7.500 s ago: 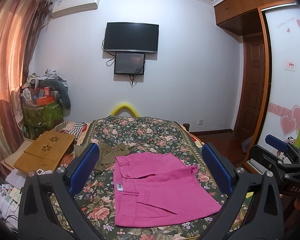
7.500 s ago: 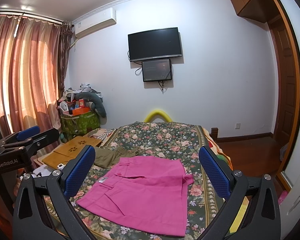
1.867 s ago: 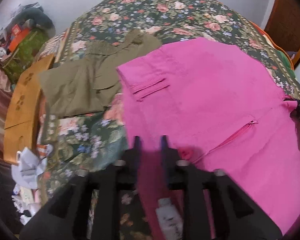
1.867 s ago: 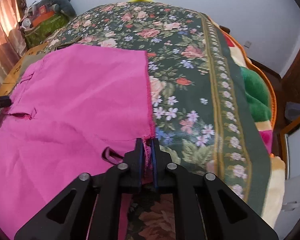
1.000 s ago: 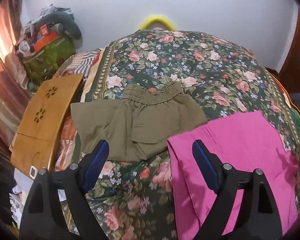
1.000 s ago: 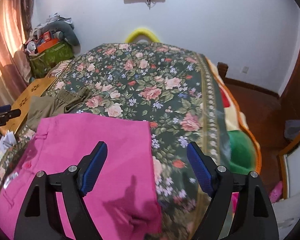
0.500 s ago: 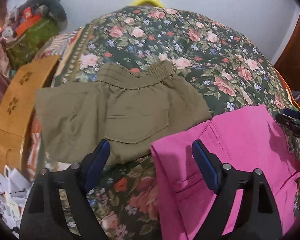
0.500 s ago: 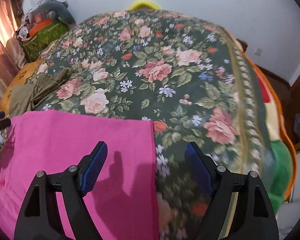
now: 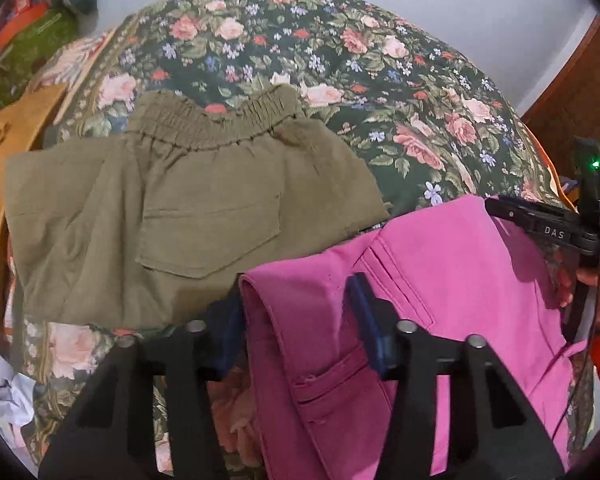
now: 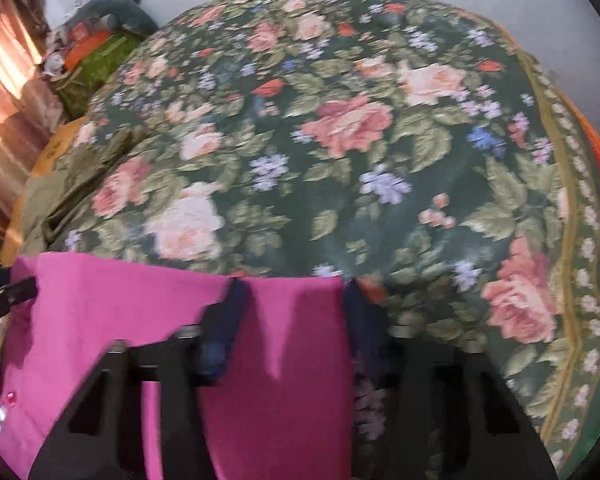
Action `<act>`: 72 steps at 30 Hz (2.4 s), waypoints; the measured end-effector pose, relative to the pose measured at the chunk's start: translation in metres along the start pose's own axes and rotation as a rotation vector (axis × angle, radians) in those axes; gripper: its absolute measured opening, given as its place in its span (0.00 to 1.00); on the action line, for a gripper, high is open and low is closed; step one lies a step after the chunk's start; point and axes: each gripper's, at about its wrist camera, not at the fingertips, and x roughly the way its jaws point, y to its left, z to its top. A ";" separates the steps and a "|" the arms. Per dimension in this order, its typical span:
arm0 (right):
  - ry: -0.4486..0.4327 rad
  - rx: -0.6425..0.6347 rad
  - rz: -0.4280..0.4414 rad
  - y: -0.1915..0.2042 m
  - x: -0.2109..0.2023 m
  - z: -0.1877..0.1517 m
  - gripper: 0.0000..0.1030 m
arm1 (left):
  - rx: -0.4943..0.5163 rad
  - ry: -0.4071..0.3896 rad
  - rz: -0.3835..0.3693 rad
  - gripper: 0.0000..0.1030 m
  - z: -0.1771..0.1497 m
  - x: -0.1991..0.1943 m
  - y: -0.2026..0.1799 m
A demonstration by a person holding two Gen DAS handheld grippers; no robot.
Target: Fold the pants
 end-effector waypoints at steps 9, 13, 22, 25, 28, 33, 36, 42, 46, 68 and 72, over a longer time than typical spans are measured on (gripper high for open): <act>-0.086 -0.055 -0.102 0.009 -0.021 -0.002 0.03 | 0.036 -0.057 0.052 0.16 0.001 -0.027 -0.012; -0.159 -0.064 -0.108 0.008 -0.054 0.003 0.03 | 0.023 -0.079 0.039 0.14 0.008 -0.048 -0.013; -0.369 -0.066 -0.152 0.023 -0.154 0.023 0.02 | 0.081 -0.214 0.055 0.11 0.032 -0.128 -0.044; -0.397 -0.057 -0.138 0.026 -0.180 0.014 0.02 | 0.116 -0.234 0.073 0.11 0.028 -0.148 -0.055; -0.412 -0.056 -0.128 0.029 -0.196 0.001 0.02 | 0.129 -0.237 0.074 0.11 0.017 -0.161 -0.060; -0.419 -0.042 -0.102 0.031 -0.216 -0.033 0.02 | 0.139 -0.230 0.073 0.11 -0.008 -0.173 -0.063; -0.430 -0.026 -0.080 0.034 -0.227 -0.054 0.02 | 0.151 -0.229 0.076 0.11 -0.026 -0.180 -0.065; -0.441 0.001 -0.034 0.040 -0.237 -0.099 0.02 | 0.148 -0.237 0.069 0.11 -0.062 -0.191 -0.063; -0.421 -0.019 -0.051 0.045 -0.237 -0.123 0.02 | 0.161 -0.237 0.057 0.11 -0.084 -0.197 -0.063; -0.296 -0.002 -0.056 0.049 -0.205 -0.251 0.03 | 0.303 -0.156 0.123 0.11 -0.207 -0.175 -0.073; -0.270 -0.005 -0.057 0.052 -0.202 -0.266 0.03 | 0.291 -0.144 0.121 0.11 -0.218 -0.173 -0.068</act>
